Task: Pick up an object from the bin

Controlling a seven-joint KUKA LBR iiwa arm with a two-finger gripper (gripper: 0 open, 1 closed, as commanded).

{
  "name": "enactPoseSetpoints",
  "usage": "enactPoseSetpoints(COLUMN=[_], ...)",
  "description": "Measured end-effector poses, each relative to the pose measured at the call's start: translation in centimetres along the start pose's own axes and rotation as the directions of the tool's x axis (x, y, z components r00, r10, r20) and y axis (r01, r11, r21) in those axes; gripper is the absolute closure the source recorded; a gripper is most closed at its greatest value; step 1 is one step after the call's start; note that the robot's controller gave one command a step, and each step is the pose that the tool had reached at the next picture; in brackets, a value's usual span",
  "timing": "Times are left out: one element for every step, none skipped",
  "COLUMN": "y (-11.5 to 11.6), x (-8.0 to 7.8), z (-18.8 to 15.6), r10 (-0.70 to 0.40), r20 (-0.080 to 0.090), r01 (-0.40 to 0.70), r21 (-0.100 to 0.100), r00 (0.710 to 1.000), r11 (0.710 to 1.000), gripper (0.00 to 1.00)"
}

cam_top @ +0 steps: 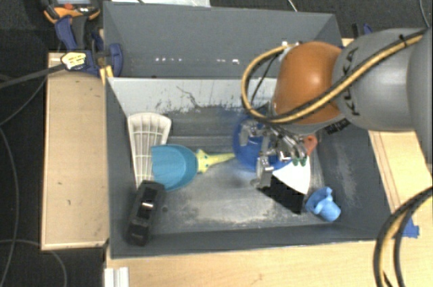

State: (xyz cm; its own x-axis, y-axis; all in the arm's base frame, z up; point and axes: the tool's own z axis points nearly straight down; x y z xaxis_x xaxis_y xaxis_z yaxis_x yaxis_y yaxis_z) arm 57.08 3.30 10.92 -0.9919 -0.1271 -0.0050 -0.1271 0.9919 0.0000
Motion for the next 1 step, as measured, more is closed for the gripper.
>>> enactPoseSetpoints(y=[0.94], x=[-1.62], z=[-0.32], r10=[0.146], r20=[-0.001], r01=[-0.146], r21=[-0.001], r00=[0.989], r11=[0.989], gripper=[0.0])
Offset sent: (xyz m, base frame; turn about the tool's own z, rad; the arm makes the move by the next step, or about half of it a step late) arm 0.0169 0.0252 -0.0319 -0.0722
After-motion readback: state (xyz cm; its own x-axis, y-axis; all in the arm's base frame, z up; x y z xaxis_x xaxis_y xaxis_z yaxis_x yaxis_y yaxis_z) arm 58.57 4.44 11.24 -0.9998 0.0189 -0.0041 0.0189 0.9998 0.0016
